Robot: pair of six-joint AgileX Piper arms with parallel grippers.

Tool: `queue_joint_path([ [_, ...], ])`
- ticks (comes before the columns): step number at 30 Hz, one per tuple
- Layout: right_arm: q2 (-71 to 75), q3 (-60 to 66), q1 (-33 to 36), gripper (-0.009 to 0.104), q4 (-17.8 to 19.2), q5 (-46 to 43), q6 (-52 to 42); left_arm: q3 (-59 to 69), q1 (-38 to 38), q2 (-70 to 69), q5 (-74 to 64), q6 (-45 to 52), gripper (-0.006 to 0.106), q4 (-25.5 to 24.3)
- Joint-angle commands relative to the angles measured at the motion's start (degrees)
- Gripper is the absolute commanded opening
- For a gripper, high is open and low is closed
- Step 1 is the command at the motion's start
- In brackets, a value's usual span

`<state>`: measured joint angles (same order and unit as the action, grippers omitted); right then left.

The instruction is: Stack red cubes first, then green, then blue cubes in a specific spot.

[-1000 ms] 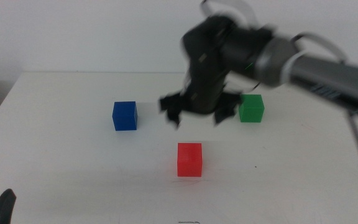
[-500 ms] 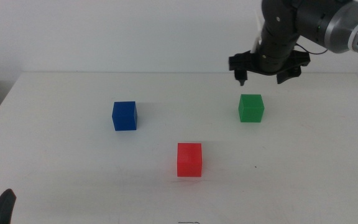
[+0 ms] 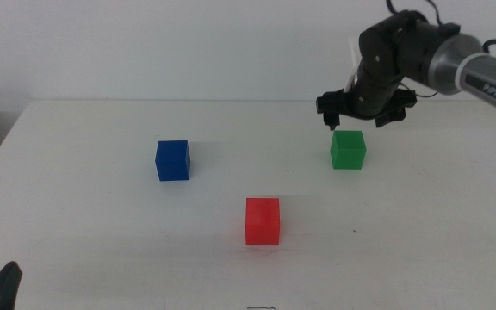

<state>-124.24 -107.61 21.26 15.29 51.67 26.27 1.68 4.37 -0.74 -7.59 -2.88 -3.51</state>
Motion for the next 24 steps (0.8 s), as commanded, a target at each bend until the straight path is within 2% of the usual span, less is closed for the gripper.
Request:
queue_joint_path([
  [1, 2.6, -1.6, -0.5, 0.089, 1.5, -2.2, -0.6, -0.2, 0.1, -1.2, 5.1, -0.3, 0.094, 0.6],
  [9, -0.2, -1.6, -0.5, 0.087, 1.9, -3.0, -0.6, -0.2, 0.1, -1.2, 5.1, -0.3, 0.094, 0.6],
  [14, -1.6, -1.6, -0.5, 0.076, 2.0, -3.1, -0.6, -0.2, 0.1, -1.2, 5.1, -0.3, 0.094, 0.6],
  [15, -1.8, -1.6, -0.5, 0.072, 2.0, -3.1, -0.6, -0.2, 0.1, -1.2, 5.1, -0.3, 0.094, 0.6],
  [18, -2.4, -1.6, -0.5, 0.047, 2.0, -3.2, -0.6, -0.2, 0.1, -1.2, 5.1, -0.3, 0.094, 0.6],
  [22, -1.8, -1.6, -0.7, 0.000, 2.0, -3.0, -0.5, -0.2, 0.1, -1.2, 5.1, -0.3, 0.094, 0.6],
  [24, -0.3, -1.6, -0.5, -0.001, 2.1, -1.7, -0.4, -0.2, 0.1, -1.2, 5.1, -0.3, 0.094, 0.6],
])
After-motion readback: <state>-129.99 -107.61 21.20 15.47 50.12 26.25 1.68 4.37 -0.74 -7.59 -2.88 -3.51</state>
